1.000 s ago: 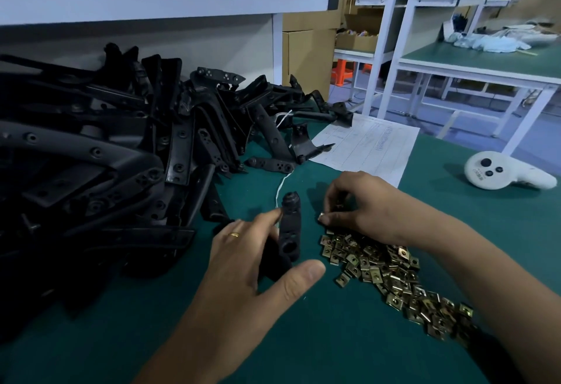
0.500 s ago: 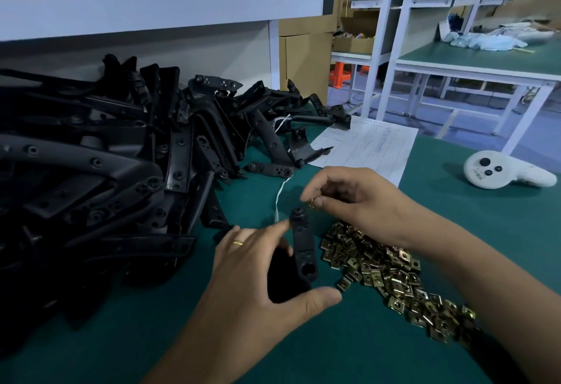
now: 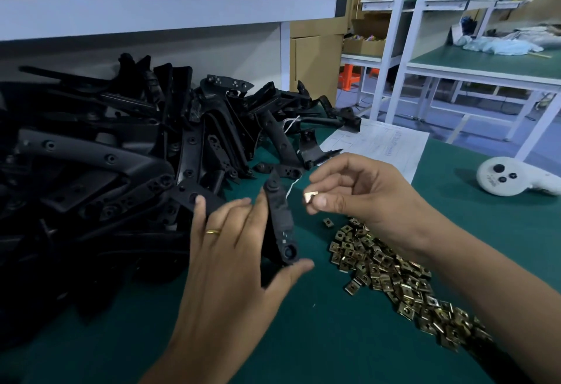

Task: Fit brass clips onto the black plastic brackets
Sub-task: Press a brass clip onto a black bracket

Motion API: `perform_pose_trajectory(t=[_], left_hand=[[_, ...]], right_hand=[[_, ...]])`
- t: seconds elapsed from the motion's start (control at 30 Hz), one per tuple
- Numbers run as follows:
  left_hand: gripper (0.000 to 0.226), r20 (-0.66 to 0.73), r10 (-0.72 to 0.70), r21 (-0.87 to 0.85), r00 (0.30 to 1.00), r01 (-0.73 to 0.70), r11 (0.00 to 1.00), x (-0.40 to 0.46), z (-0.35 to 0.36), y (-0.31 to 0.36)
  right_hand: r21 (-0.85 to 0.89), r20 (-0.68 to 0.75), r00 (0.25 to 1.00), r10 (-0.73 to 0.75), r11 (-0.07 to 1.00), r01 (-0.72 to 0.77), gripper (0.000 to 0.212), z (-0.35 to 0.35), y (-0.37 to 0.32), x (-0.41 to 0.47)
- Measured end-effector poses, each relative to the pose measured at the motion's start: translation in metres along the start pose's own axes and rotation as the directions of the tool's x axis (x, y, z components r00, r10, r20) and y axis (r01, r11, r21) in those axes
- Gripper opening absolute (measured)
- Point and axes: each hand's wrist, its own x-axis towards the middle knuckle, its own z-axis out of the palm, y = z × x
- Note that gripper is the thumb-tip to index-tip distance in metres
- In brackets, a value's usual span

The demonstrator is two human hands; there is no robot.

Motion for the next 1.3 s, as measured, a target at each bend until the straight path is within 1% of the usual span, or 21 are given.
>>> perform_pose_trajectory(t=[0.13,0.23,0.47,0.77,0.93,1.0,1.1,1.2,1.3], left_hand=[[0.096,0.006,0.063,0.064,0.998,-0.063,0.996,0.000,0.004,-0.001],[0.093,0.001,0.065,0.089,0.998,-0.064,0.994,0.000,0.005,-0.002],[0.095,0.011,0.051,0.116,0.999,-0.052,0.992,0.000,0.003,-0.003],[0.095,0.024,0.050,0.094,0.998,-0.052,0.994,0.000,0.003,-0.003],[0.097,0.060,0.048,0.094,0.997,-0.054,0.994,0.000,0.004,-0.003],[0.097,0.059,0.049,0.077,0.997,-0.053,0.996,0.000,0.005,-0.004],[0.097,0.042,0.044,0.045,0.998,-0.046,0.998,-0.001,0.006,-0.005],[0.097,0.039,0.050,0.009,0.998,-0.050,0.999,-0.001,0.007,-0.005],[0.096,0.046,0.063,-0.035,0.997,-0.062,0.997,-0.002,0.007,-0.006]], right_hand=[[0.099,0.005,0.999,0.036,0.994,-0.036,0.024,0.016,0.007,0.000],[0.183,0.030,0.996,0.090,0.979,-0.094,0.019,0.020,0.006,-0.002],[0.232,0.026,0.983,0.182,0.955,-0.183,0.019,0.022,0.004,-0.002],[0.185,0.018,0.985,0.169,0.968,-0.169,0.018,0.021,0.004,-0.001],[0.154,0.004,0.988,0.152,0.976,-0.151,0.019,0.020,0.004,-0.001],[0.180,0.044,0.987,0.156,0.970,-0.162,0.018,0.018,0.003,-0.001],[0.228,0.148,0.976,0.162,0.954,-0.193,0.022,0.013,0.002,-0.002],[0.246,0.166,0.971,0.169,0.947,-0.207,0.025,0.012,0.003,-0.001],[0.270,0.167,0.971,0.171,0.939,-0.212,0.023,0.013,0.004,-0.001]])
